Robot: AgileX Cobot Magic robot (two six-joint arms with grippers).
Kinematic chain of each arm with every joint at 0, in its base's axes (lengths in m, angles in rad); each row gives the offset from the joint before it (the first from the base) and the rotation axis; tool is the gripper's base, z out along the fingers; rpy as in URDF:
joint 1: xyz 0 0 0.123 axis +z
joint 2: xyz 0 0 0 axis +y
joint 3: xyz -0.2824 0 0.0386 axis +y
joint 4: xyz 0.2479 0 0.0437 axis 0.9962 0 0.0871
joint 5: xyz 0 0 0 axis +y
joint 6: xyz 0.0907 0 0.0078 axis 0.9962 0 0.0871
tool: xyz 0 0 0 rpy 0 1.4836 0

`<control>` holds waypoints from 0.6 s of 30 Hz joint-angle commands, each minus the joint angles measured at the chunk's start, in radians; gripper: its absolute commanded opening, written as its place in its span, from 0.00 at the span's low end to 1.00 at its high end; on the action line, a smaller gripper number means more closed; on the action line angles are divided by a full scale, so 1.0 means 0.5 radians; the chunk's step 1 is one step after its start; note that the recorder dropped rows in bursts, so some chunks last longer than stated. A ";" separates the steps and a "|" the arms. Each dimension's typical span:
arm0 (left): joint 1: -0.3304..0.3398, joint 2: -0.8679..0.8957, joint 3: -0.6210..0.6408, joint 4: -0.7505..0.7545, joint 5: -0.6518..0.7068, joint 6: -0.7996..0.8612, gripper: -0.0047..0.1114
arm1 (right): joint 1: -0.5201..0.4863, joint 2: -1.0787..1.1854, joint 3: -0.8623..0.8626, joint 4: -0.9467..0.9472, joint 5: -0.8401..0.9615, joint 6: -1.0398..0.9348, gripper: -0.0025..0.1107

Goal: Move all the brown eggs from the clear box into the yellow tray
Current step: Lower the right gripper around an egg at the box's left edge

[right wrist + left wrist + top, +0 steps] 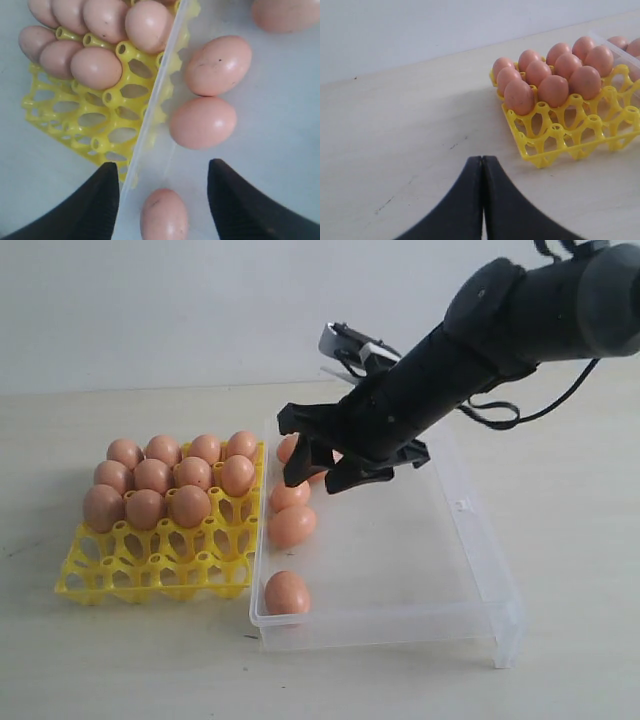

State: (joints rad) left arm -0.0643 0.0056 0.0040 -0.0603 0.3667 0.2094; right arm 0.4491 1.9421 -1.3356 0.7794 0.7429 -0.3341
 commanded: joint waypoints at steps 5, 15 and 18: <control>-0.009 -0.011 -0.008 -0.003 -0.012 -0.001 0.04 | -0.012 0.316 0.004 0.516 0.008 -0.282 0.49; -0.009 -0.011 -0.008 -0.003 -0.012 -0.001 0.04 | -0.054 0.377 0.005 0.523 -0.024 -0.359 0.49; -0.009 -0.011 -0.008 -0.003 -0.012 -0.001 0.04 | -0.086 0.377 0.005 0.567 -0.084 -0.360 0.49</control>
State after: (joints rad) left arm -0.0643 0.0056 0.0040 -0.0603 0.3667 0.2094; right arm 0.4192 2.1309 -1.3349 1.0390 0.7288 -0.5021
